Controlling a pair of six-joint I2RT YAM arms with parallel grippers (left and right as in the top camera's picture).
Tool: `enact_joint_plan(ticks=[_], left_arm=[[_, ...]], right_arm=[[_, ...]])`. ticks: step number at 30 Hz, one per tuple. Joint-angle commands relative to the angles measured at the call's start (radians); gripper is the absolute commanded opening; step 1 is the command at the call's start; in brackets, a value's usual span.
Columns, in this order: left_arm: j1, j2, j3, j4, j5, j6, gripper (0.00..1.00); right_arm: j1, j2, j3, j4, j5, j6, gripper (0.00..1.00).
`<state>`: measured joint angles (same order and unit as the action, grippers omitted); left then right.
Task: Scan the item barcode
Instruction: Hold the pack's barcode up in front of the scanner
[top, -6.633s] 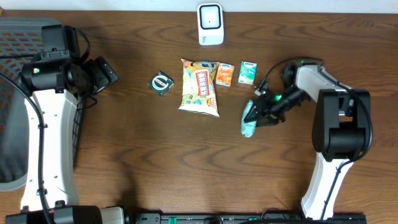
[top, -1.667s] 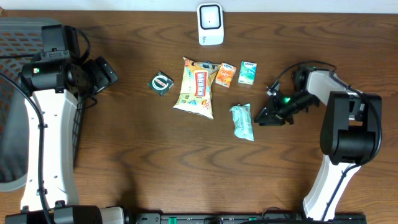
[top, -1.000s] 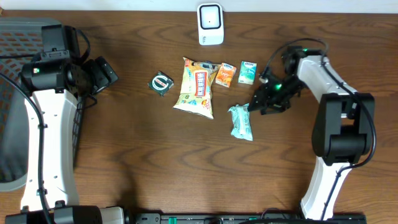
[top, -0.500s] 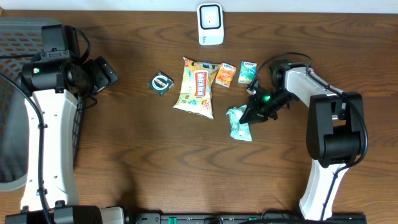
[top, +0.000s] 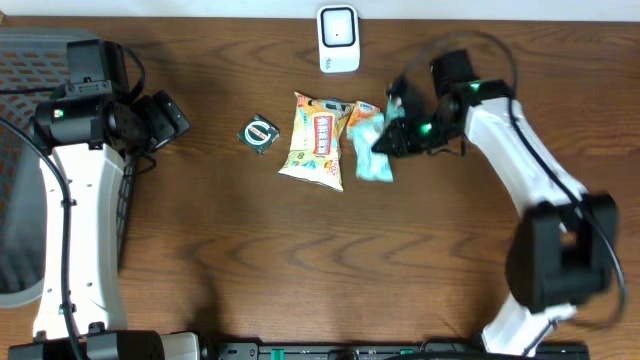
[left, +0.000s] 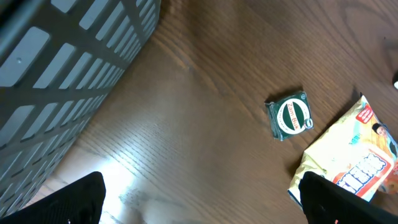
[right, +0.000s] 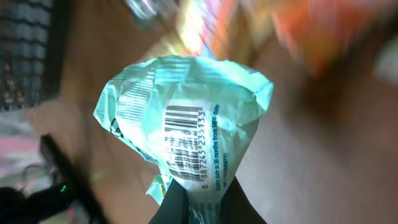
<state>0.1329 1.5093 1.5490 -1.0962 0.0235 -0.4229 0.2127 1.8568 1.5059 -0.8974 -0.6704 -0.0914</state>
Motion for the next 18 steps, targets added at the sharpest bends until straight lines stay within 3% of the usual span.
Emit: enact_joint_plan(ticks=[1, 11, 18], left_arm=[[0.002, 0.000, 0.007, -0.003, -0.006, -0.009, 0.98], [0.002, 0.000, 0.007, -0.003, -0.006, -0.009, 0.98], [0.002, 0.000, 0.007, -0.003, -0.006, -0.009, 0.98]], right_arm=[[0.058, -0.127, 0.027, 0.056, 0.069, -0.058, 0.01], [0.218, -0.233, 0.024, 0.236, 0.323, -0.061, 0.01], [0.256, -0.233, 0.024, 0.317, 0.336, -0.192, 0.01]])
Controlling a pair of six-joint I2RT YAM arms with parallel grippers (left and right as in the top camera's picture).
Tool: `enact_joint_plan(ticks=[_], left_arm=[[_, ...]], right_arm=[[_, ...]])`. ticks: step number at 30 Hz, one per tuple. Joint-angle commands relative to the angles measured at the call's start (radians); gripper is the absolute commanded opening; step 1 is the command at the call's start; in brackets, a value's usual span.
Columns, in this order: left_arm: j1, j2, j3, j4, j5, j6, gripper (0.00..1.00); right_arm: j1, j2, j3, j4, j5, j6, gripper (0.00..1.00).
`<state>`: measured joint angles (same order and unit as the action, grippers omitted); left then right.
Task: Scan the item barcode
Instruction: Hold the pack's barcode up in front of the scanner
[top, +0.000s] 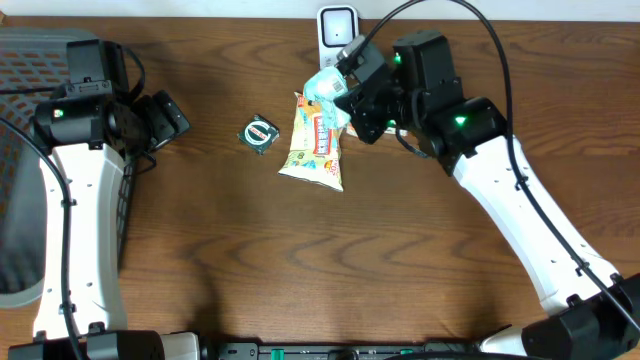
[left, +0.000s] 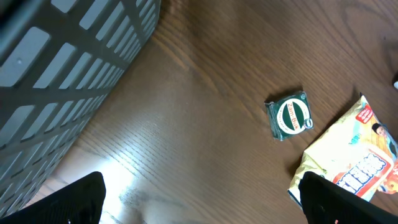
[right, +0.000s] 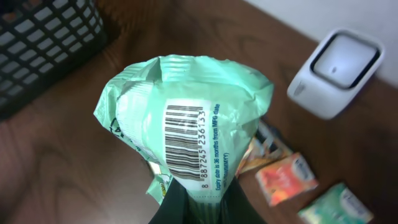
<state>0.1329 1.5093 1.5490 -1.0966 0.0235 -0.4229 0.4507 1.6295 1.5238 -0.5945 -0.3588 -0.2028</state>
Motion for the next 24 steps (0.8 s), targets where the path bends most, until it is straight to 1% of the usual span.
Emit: enact_joint_plan(ticks=[1, 10, 24], left_arm=[[0.002, 0.000, 0.007, -0.002, -0.006, -0.009, 0.98], [0.002, 0.000, 0.007, -0.002, -0.006, -0.009, 0.98], [0.002, 0.000, 0.007, -0.002, -0.006, -0.009, 0.98]], right_arm=[[0.026, -0.006, 0.006, 0.016, 0.023, -0.100, 0.01], [0.035, -0.006, 0.006, 0.051, 0.006, -0.218, 0.01], [0.035, -0.006, 0.006, 0.067, 0.009, -0.214, 0.01]])
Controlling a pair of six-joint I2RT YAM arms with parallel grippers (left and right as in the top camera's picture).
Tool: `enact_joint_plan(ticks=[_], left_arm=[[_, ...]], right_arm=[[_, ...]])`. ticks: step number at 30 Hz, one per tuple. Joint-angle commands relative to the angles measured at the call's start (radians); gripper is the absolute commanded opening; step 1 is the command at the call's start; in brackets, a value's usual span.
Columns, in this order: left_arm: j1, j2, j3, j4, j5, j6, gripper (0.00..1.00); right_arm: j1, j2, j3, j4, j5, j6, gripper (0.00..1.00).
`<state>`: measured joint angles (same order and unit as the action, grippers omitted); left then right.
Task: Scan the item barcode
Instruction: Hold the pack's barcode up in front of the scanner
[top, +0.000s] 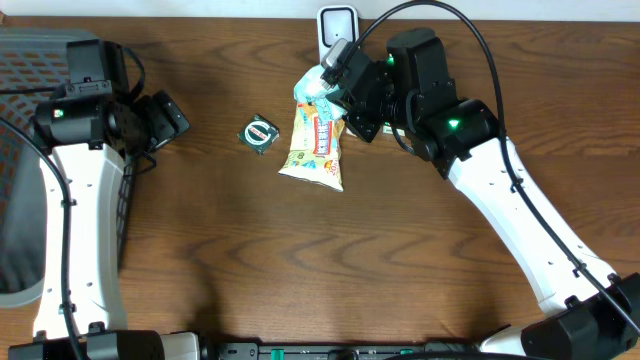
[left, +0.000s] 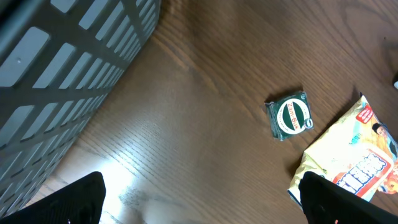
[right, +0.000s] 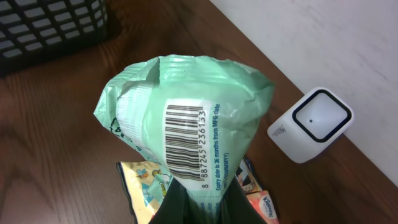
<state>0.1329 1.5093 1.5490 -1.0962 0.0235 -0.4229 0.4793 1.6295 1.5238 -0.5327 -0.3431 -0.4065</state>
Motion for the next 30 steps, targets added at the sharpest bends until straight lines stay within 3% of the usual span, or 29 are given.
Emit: enact_joint_plan(ticks=[1, 22, 30], left_arm=[[0.002, 0.000, 0.007, -0.003, -0.006, -0.009, 0.98], [0.002, 0.000, 0.007, -0.003, -0.006, -0.009, 0.98], [0.002, 0.000, 0.007, -0.003, -0.006, -0.009, 0.97]], right_arm=[[0.006, -0.006, 0.005, 0.005, -0.006, -0.010, 0.01], [0.006, -0.006, -0.002, -0.036, -0.006, -0.005, 0.01], [-0.003, 0.002, -0.006, -0.119, 0.040, 0.090, 0.01]])
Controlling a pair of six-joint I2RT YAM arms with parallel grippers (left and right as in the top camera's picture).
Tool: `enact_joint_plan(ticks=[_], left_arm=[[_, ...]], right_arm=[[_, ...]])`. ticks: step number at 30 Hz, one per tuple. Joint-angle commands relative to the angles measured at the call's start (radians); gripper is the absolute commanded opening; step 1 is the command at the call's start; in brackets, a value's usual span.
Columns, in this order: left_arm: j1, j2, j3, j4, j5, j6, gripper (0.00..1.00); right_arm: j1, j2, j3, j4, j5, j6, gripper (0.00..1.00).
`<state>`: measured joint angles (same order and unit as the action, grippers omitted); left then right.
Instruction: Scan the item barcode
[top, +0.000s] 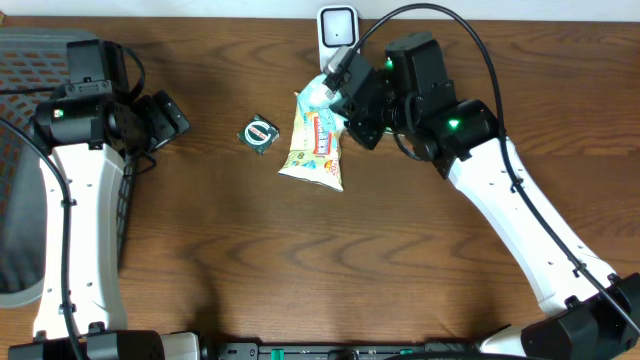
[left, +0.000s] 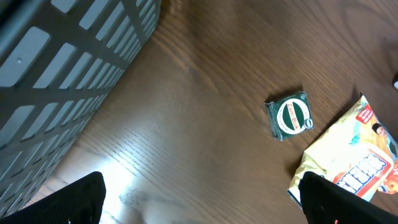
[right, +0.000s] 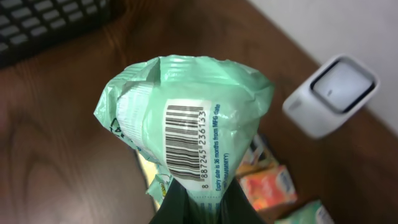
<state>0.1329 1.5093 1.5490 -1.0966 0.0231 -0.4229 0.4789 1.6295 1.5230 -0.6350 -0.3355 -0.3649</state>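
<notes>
My right gripper is shut on the lower end of a mint-green packet, whose barcode faces the wrist camera. Overhead, that packet hangs above the top of the yellow snack bag, just in front of the white scanner. In the right wrist view the scanner lies to the right of the packet. My left gripper stands open over bare table at the left, nothing between its fingers.
A small green round-labelled packet lies left of the snack bag. An orange packet and another mint packet lie under the right arm. A grey mesh basket fills the left edge.
The right gripper has shifted slightly with the mint packet still in it; in its wrist view the scanner now sits higher and the orange packet shows more. The left arm has not moved.
The right gripper held the mint packet low, right of the snack bag. Then it was up over the bag's top, close to the scanner, barcode toward its camera. It has stayed near the scanner with small shifts. The left arm kept still and open throughout.
</notes>
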Motion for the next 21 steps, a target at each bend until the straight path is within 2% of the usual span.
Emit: enact_joint_plan(ticks=[1, 5, 7, 12, 17, 21], left_arm=[[0.002, 0.000, 0.007, -0.002, -0.006, -0.009, 0.98], [0.002, 0.000, 0.007, -0.002, -0.006, -0.009, 0.98], [0.002, 0.000, 0.007, -0.002, -0.006, -0.009, 0.98], [0.002, 0.000, 0.007, -0.002, -0.006, -0.009, 0.98], [0.002, 0.000, 0.007, -0.002, -0.006, -0.009, 0.98], [0.002, 0.000, 0.007, -0.002, -0.006, -0.009, 0.98]], right_arm=[[-0.004, 0.007, -0.011, -0.029, 0.078, 0.072, 0.01], [-0.006, 0.028, -0.053, -0.048, 0.370, 0.223, 0.01], [-0.006, 0.052, -0.084, -0.066, 0.586, 0.335, 0.02], [-0.006, 0.108, -0.158, -0.087, 0.871, 0.415, 0.02], [-0.005, 0.212, -0.221, -0.130, 1.062, 0.481, 0.01], [0.005, 0.280, -0.235, -0.139, 1.066, 0.523, 0.01]])
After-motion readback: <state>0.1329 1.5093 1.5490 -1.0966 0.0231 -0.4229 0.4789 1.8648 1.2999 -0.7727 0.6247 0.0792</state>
